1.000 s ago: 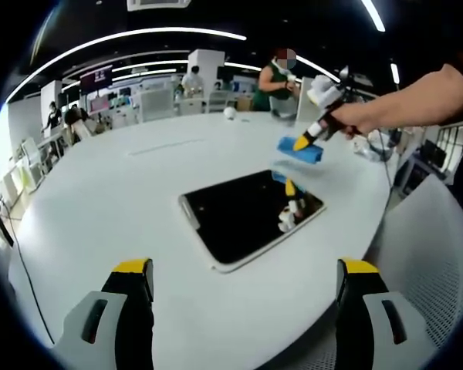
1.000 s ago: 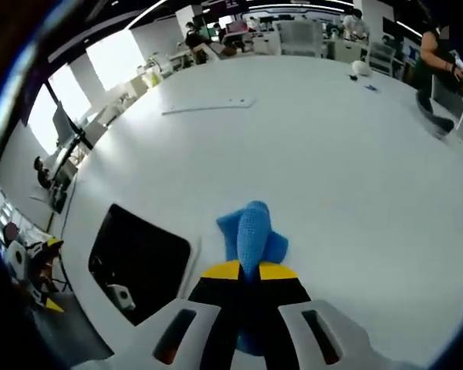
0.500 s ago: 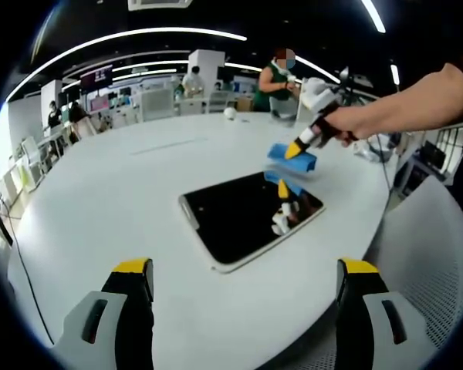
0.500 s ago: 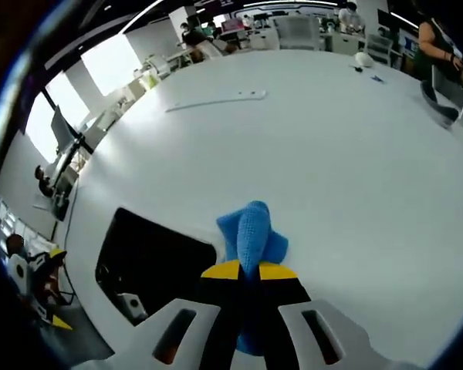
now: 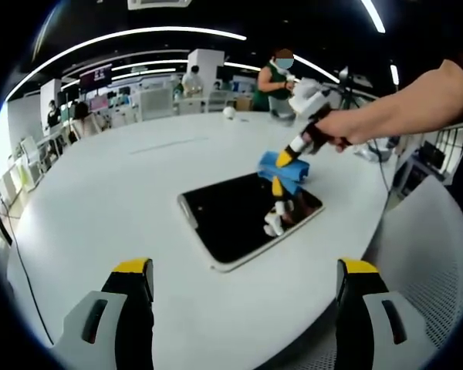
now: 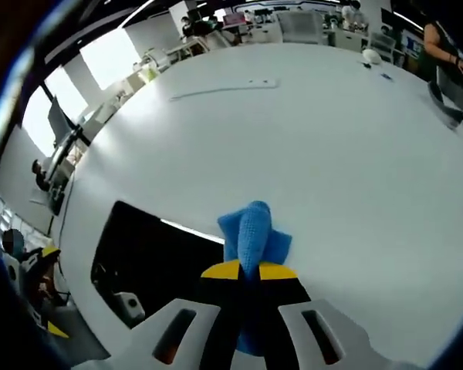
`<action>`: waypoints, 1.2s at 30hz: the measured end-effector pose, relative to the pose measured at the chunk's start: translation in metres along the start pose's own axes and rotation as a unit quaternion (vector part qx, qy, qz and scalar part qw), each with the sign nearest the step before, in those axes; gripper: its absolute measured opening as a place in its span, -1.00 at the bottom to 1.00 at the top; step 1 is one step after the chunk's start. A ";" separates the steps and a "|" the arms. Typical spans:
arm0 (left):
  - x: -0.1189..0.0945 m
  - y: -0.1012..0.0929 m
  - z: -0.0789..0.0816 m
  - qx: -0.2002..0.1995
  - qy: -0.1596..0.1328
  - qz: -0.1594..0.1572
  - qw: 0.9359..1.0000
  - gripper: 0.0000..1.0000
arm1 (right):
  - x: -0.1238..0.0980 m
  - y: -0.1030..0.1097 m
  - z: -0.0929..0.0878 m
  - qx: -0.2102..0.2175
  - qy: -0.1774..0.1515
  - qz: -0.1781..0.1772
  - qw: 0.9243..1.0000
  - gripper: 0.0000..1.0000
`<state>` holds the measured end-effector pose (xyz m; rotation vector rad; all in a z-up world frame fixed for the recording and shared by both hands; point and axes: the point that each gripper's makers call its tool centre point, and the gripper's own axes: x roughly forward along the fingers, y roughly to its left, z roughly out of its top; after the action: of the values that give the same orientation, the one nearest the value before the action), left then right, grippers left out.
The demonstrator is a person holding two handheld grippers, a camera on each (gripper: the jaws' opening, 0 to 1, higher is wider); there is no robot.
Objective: Wipe the mirror surface with the cleaning cloth until all visible marks leave the cleaned area.
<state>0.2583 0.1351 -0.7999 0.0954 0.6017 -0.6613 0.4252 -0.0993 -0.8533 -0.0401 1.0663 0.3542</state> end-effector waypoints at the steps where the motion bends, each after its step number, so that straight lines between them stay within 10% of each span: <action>1: 0.000 0.000 0.000 0.000 0.000 0.000 1.000 0.99 | 0.001 0.002 0.000 0.000 0.001 -0.002 1.000 -0.99; 36: 0.000 0.001 0.003 -0.012 -0.011 -0.003 1.000 0.99 | 0.008 0.039 0.009 -0.006 -0.006 0.002 1.000 -0.99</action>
<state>0.2601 0.1348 -0.7973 0.0636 0.5886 -0.6606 0.4247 -0.0588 -0.8507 -0.0465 1.0532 0.3647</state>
